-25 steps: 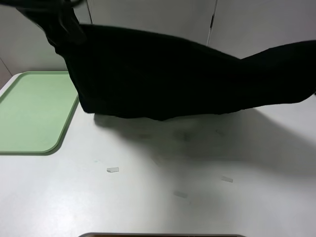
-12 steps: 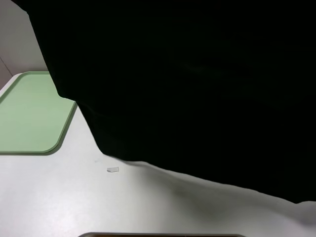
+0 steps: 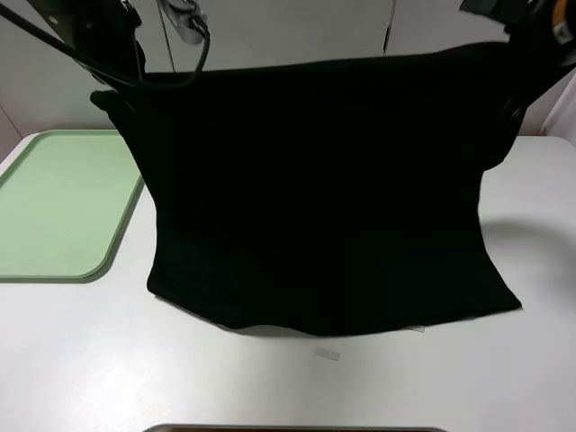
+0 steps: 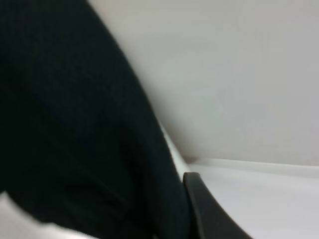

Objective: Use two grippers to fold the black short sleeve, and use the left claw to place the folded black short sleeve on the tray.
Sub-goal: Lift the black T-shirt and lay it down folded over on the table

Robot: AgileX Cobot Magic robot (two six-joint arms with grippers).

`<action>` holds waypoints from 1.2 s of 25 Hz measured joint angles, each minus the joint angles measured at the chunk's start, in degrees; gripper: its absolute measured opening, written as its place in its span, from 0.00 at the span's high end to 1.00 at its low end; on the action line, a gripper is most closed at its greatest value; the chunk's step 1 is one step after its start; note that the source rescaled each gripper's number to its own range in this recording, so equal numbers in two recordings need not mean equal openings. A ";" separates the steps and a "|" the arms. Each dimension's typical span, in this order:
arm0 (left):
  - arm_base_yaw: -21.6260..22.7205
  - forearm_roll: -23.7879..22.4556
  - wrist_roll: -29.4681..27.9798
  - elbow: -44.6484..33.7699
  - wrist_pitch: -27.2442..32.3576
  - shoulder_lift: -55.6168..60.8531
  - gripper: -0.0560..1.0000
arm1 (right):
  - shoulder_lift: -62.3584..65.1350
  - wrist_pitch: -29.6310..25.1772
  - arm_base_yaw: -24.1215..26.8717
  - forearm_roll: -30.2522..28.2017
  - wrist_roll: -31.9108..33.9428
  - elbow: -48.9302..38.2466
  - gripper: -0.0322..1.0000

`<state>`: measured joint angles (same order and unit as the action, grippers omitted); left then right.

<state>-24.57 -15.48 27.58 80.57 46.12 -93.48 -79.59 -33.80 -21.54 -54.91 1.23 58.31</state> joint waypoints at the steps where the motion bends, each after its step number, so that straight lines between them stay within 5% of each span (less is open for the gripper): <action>1: 0.31 -0.29 -0.02 0.00 -0.61 -2.08 0.95 | -2.12 0.86 0.86 0.01 0.45 0.00 0.97; 12: 0.61 -7.58 -0.36 0.00 -5.77 -7.64 0.95 | -17.56 8.77 5.99 -2.24 2.96 0.01 0.97; 18: 0.56 -9.29 -1.22 0.00 -3.84 -7.64 0.95 | -17.68 9.58 6.27 -1.75 4.45 0.23 0.97; 23: 0.56 -2.02 6.97 0.00 3.30 -7.64 0.95 | -17.68 7.97 6.27 1.66 2.78 0.23 0.97; 30: 0.56 10.77 16.35 0.00 14.28 -7.64 0.95 | -17.68 -0.48 6.27 12.62 -9.35 0.23 0.97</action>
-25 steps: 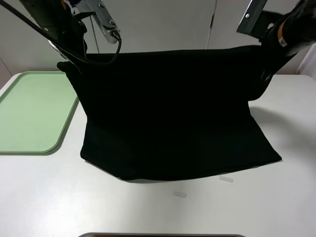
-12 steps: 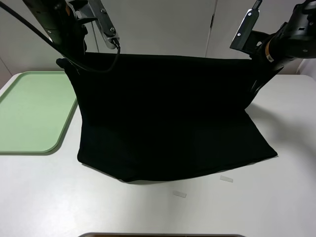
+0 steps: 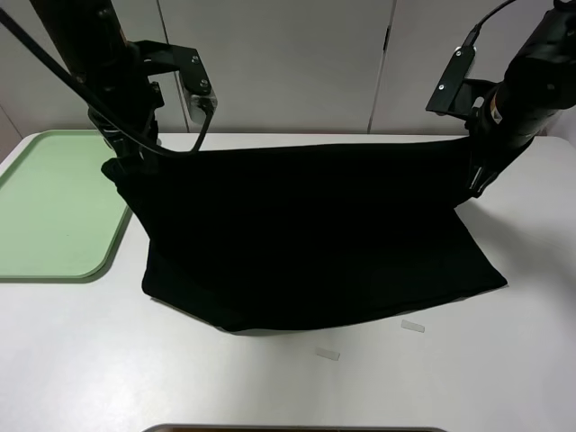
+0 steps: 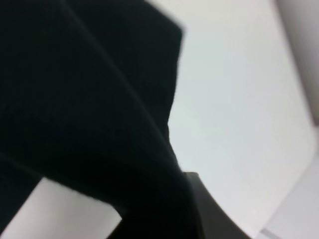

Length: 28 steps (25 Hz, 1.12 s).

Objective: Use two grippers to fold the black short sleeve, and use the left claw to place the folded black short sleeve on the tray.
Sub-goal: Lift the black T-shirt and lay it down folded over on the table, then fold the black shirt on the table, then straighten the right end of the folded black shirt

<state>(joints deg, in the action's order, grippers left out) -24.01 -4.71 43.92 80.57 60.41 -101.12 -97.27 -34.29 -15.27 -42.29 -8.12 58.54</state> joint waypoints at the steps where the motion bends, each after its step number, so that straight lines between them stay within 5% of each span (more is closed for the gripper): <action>1: 0.00 0.00 0.00 0.00 0.00 0.00 0.95 | 0.00 -1.01 0.00 2.23 -1.59 0.00 0.97; 8: 0.06 3.30 0.73 0.22 5.85 0.00 0.95 | 0.00 -5.62 0.00 13.72 -8.83 0.00 0.95; 11: 0.06 5.45 0.73 0.22 5.89 0.00 0.91 | 0.00 -8.04 0.17 15.29 -9.03 0.00 0.84; 13: 0.11 5.57 0.73 0.22 5.96 0.00 0.85 | 0.00 -10.97 0.47 16.41 -9.10 0.00 0.67; 18: 0.18 4.71 -1.65 0.22 6.02 0.00 0.44 | 0.00 -17.72 0.68 19.71 -9.02 0.00 0.10; 23: 0.18 1.44 -5.08 0.22 6.02 0.00 0.16 | 0.59 -20.40 0.68 19.59 -8.28 0.00 0.01; 28: 0.45 0.21 -5.45 0.24 6.02 0.60 0.14 | 2.49 -18.67 0.68 19.34 -7.56 1.13 0.00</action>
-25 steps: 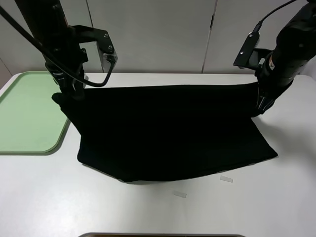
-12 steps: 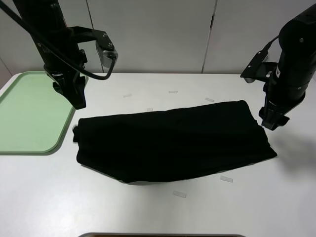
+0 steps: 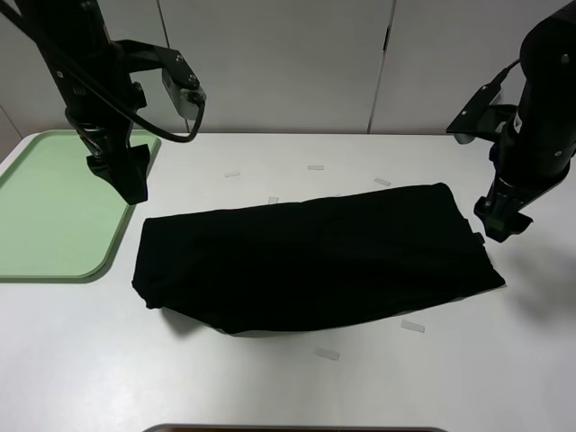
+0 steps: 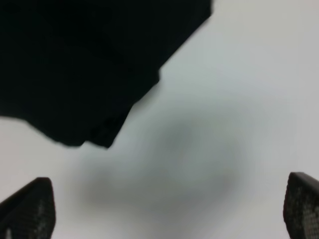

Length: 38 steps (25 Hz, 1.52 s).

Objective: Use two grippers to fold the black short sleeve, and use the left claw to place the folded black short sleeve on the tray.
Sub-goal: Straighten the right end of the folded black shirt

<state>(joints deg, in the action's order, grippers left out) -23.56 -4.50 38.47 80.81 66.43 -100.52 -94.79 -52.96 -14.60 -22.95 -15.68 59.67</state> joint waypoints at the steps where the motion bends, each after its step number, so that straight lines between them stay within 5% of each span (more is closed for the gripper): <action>1: 0.11 -0.15 -0.84 0.68 0.00 1.00 0.14 | 0.00 0.00 0.00 0.00 0.00 0.00 0.00; 9: 0.11 2.38 -9.04 9.86 -2.06 8.61 0.14 | 6.50 0.85 0.00 1.90 10.76 12.71 0.00; 17: 0.11 5.63 -9.09 13.49 -1.84 23.92 0.12 | 17.51 -0.21 0.00 3.19 11.28 15.97 0.00; 22: 0.11 9.63 -8.84 13.67 0.24 31.63 0.02 | 26.67 -0.53 0.00 5.60 11.34 15.97 0.00; 29: 0.11 21.94 -8.32 7.45 0.24 44.46 0.00 | 37.13 -0.77 0.00 11.56 11.34 15.97 0.00; 36: 0.11 22.45 -8.16 -2.13 0.01 57.89 0.00 | 43.06 -1.92 0.00 16.72 11.40 15.97 0.00; 38: 0.11 22.51 -8.75 -9.26 -5.18 67.54 0.00 | 43.42 -2.70 0.00 17.75 11.40 15.97 0.00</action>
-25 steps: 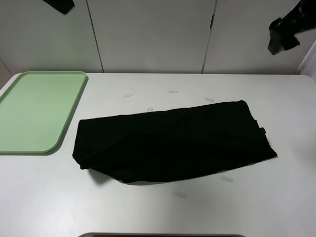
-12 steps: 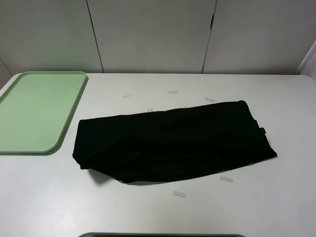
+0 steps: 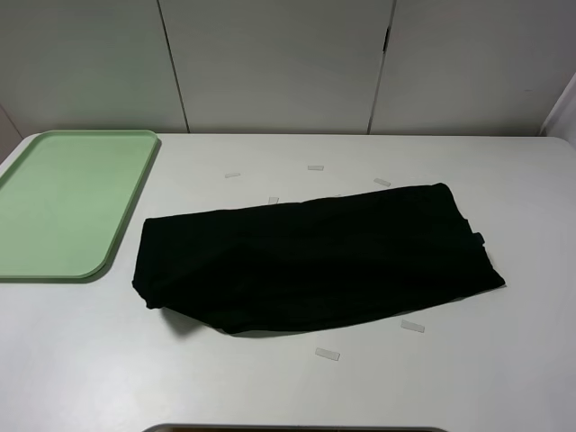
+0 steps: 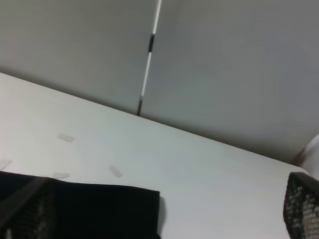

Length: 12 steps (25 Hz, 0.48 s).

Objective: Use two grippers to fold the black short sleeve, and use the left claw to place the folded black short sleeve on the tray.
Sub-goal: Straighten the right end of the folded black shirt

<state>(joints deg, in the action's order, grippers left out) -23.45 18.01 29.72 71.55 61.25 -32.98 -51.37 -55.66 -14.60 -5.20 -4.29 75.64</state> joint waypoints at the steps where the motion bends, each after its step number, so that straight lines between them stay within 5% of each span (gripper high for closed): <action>1: 0.00 0.00 -0.46 -2.23 -2.24 3.93 0.00 | 0.10 -0.52 0.00 0.26 0.05 0.00 0.00; 4: 0.00 -0.70 -1.96 -8.93 -6.88 13.87 0.00 | 0.03 -1.50 0.00 0.60 0.05 0.00 0.00; 12: 0.00 -7.50 -11.94 -24.52 -6.72 32.03 0.00 | -0.08 -2.30 0.00 1.04 0.05 0.00 0.00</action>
<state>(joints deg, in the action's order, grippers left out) -23.45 10.51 17.78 47.02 54.54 -0.95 -51.45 -57.96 -14.60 -4.17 -4.23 75.64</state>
